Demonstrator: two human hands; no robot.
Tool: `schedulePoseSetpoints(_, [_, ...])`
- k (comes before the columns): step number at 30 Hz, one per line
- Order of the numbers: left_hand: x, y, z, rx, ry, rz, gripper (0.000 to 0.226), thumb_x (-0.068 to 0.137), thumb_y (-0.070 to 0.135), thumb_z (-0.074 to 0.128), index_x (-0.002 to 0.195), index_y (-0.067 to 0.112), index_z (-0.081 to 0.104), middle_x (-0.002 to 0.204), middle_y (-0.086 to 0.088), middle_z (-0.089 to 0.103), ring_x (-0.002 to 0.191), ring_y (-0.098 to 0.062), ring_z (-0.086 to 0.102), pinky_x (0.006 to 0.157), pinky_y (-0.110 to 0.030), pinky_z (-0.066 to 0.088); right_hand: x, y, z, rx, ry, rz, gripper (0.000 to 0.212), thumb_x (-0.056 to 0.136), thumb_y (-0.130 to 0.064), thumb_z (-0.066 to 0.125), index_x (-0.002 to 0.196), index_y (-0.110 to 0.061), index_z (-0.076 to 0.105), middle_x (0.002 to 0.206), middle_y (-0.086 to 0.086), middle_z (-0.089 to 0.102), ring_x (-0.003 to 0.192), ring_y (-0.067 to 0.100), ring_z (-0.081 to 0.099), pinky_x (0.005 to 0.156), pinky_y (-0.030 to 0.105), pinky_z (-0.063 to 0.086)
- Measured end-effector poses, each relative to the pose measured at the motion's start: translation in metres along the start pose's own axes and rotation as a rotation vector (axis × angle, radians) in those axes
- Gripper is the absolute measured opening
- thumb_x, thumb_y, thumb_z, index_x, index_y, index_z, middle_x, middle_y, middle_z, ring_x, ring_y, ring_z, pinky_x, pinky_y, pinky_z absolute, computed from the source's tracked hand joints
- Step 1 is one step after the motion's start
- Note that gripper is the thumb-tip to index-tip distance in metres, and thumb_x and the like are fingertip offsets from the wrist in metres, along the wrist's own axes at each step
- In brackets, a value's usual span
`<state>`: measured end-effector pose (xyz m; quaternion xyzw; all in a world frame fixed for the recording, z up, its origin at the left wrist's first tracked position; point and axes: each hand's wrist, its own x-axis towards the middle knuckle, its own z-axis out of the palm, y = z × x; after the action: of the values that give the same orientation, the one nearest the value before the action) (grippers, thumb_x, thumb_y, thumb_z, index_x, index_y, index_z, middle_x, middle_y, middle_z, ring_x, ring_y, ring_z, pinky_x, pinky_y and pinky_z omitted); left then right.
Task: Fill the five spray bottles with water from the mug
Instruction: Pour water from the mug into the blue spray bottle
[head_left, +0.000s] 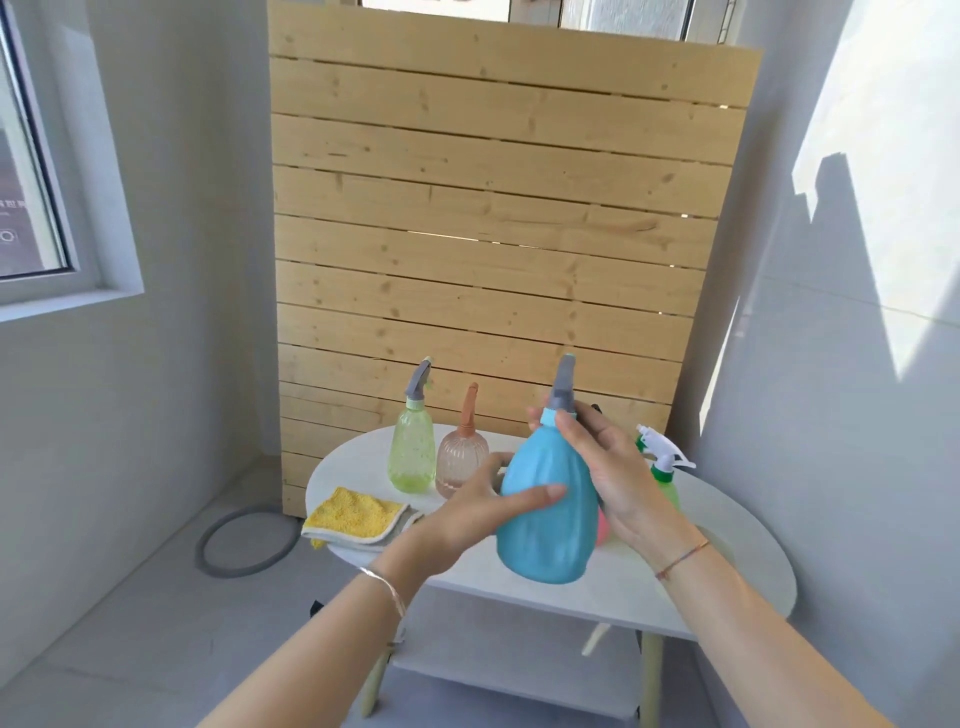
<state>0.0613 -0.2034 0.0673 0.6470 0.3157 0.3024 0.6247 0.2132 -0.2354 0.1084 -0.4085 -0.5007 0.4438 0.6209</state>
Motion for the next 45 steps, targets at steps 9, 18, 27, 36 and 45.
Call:
schedulePoseSetpoints(9, [-0.012, 0.002, 0.009, 0.115, 0.160, 0.154, 0.081, 0.055, 0.068, 0.076, 0.124, 0.033, 0.050, 0.123, 0.004, 0.060, 0.102, -0.003, 0.066, 0.084, -0.024, 0.055, -0.007, -0.001, 0.009, 0.025, 0.138, -0.056, 0.029, 0.092, -0.023, 0.058, 0.118, -0.010, 0.058, 0.108, -0.003, 0.073, 0.099, 0.012, 0.068, 0.074, 0.023, 0.057])
schedulePoseSetpoints(18, [-0.011, 0.001, -0.002, -0.198, 0.003, 0.062, 0.063, 0.083, 0.058, 0.062, 0.135, 0.023, 0.053, 0.130, 0.000, 0.065, 0.120, -0.016, 0.061, 0.107, -0.039, 0.046, 0.000, -0.001, 0.010, 0.133, 0.167, -0.048, 0.027, 0.089, -0.030, 0.061, 0.111, -0.016, 0.068, 0.097, 0.001, 0.069, 0.085, 0.014, 0.064, 0.078, 0.029, 0.054])
schedulePoseSetpoints(27, [-0.003, 0.011, 0.014, 0.037, 0.083, 0.258, 0.038, 0.099, 0.033, 0.054, 0.134, 0.026, 0.042, 0.098, 0.048, 0.039, 0.084, 0.037, 0.045, 0.070, 0.003, 0.040, 0.009, 0.009, 0.011, 0.171, 0.304, -0.075, 0.026, 0.091, -0.024, 0.062, 0.114, -0.011, 0.063, 0.094, -0.001, 0.070, 0.084, 0.015, 0.064, 0.078, 0.030, 0.054])
schedulePoseSetpoints(36, [0.008, -0.003, -0.012, -0.354, -0.081, -0.039, 0.065, 0.060, 0.059, 0.079, 0.113, 0.022, 0.070, 0.109, -0.004, 0.074, 0.097, -0.018, 0.072, 0.075, -0.029, 0.059, 0.023, 0.010, 0.008, 0.151, 0.217, -0.043, 0.020, 0.092, -0.023, 0.060, 0.109, -0.014, 0.065, 0.090, -0.001, 0.070, 0.080, 0.013, 0.062, 0.076, 0.028, 0.052])
schedulePoseSetpoints(45, [0.015, -0.051, -0.032, 0.010, 0.016, -0.066, 0.081, 0.053, 0.064, 0.078, 0.127, 0.040, 0.053, 0.121, 0.004, 0.067, 0.106, -0.011, 0.068, 0.097, -0.037, 0.054, 0.065, -0.012, -0.023, 0.121, 0.387, -0.295, 0.022, 0.090, -0.014, 0.063, 0.113, -0.011, 0.062, 0.097, -0.004, 0.068, 0.092, 0.006, 0.062, 0.095, 0.021, 0.047])
